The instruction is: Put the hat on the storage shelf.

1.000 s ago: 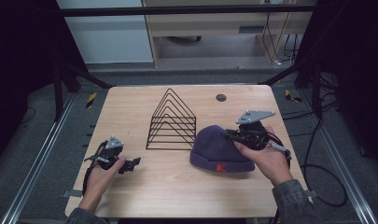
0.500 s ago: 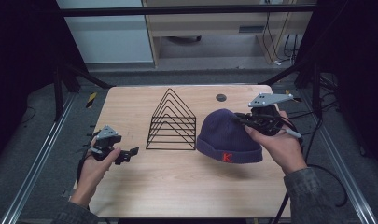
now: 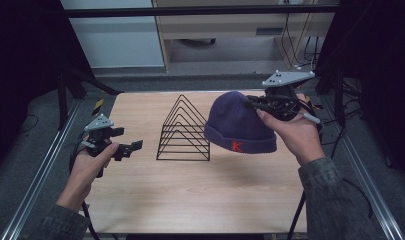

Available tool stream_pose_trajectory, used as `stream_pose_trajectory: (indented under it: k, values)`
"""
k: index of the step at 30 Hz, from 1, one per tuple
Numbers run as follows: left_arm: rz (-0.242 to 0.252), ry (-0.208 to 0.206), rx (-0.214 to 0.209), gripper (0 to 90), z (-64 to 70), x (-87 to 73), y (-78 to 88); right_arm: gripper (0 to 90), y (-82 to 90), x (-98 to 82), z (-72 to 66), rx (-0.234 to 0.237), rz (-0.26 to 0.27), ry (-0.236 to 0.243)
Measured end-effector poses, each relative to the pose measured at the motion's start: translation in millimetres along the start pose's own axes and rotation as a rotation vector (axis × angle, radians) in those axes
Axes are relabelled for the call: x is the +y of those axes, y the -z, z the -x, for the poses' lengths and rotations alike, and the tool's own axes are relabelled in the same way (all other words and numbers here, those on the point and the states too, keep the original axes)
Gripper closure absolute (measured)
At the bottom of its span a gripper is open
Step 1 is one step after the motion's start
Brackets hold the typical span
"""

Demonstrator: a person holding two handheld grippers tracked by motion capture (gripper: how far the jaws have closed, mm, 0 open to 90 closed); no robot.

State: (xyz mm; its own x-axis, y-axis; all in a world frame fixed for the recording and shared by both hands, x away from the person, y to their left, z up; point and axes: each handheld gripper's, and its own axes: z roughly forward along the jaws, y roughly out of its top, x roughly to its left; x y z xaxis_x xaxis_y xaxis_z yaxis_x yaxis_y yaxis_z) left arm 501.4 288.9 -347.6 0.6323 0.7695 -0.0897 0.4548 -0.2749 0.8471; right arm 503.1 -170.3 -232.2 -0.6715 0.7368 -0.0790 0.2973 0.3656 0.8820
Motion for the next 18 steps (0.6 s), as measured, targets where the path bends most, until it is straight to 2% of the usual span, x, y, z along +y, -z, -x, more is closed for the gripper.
stream_pose_trajectory:
  k: [2, 8, 18]
  values:
    - [0.005, -0.001, -0.007, 5.9, 1.9, 6.0, 1.3, 81.5, 0.4, 8.8, -1.8, 0.000, 0.014, 0.001]
    - [-0.003, -0.044, -0.006, 5.9, 9.5, 20.9, 1.8, 81.5, -1.6, 29.1, -5.1, -0.010, 0.035, 0.028]
    - [0.023, -0.038, -0.003, 6.1, 9.2, 32.5, 4.8, 81.5, -7.0, 48.5, -9.4, -0.010, 0.051, 0.043]
